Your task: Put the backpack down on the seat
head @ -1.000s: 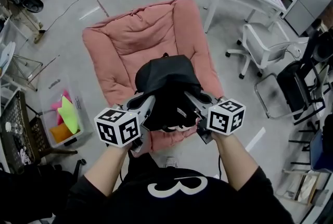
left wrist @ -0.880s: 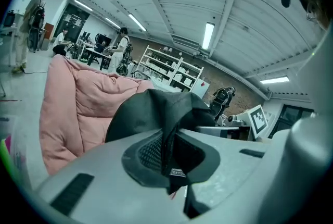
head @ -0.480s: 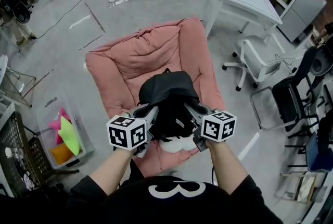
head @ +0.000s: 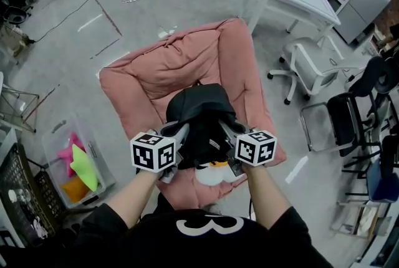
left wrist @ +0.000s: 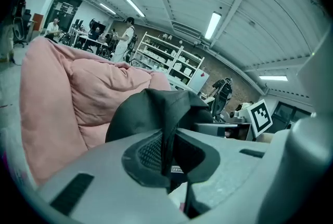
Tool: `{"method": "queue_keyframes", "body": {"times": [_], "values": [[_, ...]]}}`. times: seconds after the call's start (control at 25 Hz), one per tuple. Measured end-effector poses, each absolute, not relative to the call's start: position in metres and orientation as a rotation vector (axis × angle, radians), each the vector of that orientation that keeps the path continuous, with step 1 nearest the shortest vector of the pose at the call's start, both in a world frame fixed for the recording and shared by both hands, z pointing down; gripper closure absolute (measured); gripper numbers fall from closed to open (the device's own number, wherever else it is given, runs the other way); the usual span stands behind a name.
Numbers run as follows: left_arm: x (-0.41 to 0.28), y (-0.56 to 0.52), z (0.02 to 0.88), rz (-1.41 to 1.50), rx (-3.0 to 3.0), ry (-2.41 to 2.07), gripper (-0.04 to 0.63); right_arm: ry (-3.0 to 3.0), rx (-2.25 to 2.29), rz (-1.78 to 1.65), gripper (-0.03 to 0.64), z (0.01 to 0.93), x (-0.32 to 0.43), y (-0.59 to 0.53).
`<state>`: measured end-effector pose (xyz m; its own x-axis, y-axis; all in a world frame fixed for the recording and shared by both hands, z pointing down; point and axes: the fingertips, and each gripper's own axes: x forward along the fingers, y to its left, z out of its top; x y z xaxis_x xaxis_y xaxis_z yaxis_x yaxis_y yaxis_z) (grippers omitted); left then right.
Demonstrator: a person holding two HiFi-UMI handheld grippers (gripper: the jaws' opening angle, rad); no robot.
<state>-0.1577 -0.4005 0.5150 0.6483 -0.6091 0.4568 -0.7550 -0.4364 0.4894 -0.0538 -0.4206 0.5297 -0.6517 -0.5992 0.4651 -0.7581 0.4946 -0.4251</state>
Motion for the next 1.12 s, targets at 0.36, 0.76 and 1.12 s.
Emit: {"method": "queue_keyframes", "body": {"times": [0.36, 0.76, 1.12], "values": [[-0.161, -0.421, 0.548, 0.352, 2.184, -1.054, 0.578, -2.425, 1.213, 0.883, 0.598, 0.561, -0.057, -0.440], [-0.165, -0.435, 0.559, 0.418, 2.187, -1.065, 0.453, -2.385, 1.247, 0.828, 0.377, 0.563, -0.042, -0.445], [-0.152, -0.400, 0.554, 0.371, 2.162, -1.028, 0.333, -2.384, 1.242, 0.773, 0.336, 0.536, -0.021, -0.413]]}}
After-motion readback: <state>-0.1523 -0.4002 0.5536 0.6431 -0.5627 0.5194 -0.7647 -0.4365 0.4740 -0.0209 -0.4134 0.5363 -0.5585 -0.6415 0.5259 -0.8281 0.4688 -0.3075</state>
